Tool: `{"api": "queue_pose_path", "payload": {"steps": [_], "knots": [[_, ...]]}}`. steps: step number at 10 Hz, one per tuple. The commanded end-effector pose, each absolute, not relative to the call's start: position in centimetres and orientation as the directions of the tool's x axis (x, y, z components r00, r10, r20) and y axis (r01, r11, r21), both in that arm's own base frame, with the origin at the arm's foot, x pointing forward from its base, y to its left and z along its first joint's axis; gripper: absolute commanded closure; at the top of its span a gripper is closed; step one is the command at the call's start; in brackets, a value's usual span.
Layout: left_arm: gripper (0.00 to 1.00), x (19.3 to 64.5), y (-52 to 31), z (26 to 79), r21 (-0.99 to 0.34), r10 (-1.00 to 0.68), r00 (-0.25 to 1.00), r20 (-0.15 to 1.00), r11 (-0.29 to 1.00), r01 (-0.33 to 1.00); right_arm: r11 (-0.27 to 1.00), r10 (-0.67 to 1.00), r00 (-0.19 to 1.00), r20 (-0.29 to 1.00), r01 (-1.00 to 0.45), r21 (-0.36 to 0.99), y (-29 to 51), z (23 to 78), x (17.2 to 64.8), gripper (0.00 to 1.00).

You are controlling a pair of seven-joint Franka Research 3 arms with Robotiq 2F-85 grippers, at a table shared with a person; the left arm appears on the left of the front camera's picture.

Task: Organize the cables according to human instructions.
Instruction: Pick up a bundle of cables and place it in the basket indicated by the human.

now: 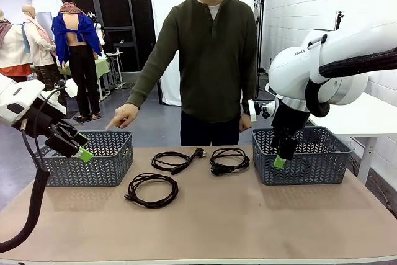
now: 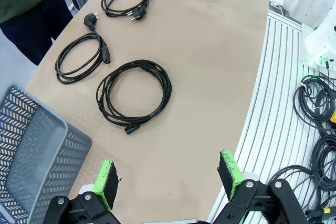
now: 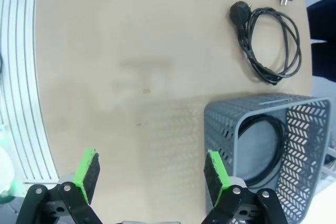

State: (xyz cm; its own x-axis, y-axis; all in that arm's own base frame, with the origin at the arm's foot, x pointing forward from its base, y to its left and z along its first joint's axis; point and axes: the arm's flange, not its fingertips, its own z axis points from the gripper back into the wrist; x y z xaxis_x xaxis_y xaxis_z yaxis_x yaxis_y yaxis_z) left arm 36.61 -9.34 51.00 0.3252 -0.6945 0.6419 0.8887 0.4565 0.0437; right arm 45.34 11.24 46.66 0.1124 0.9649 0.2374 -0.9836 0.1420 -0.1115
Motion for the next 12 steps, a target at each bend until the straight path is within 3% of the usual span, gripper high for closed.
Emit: {"api": "queue_pose_path", "payload": {"steps": [1,12], "knots": [[0.00,36.84,-9.09,50.94,0.038,-0.691,0.311,0.653,0.440,0.897,0.151,0.964,0.122,0.235,-0.982,-0.111,11.40,46.67,45.67,0.00],[0.00,36.61,-9.34,51.00,0.044,-0.694,0.325,0.642,0.456,0.889,0.151,0.964,0.122,0.235,-0.982,-0.111,11.40,46.67,45.67,0.00]]}}
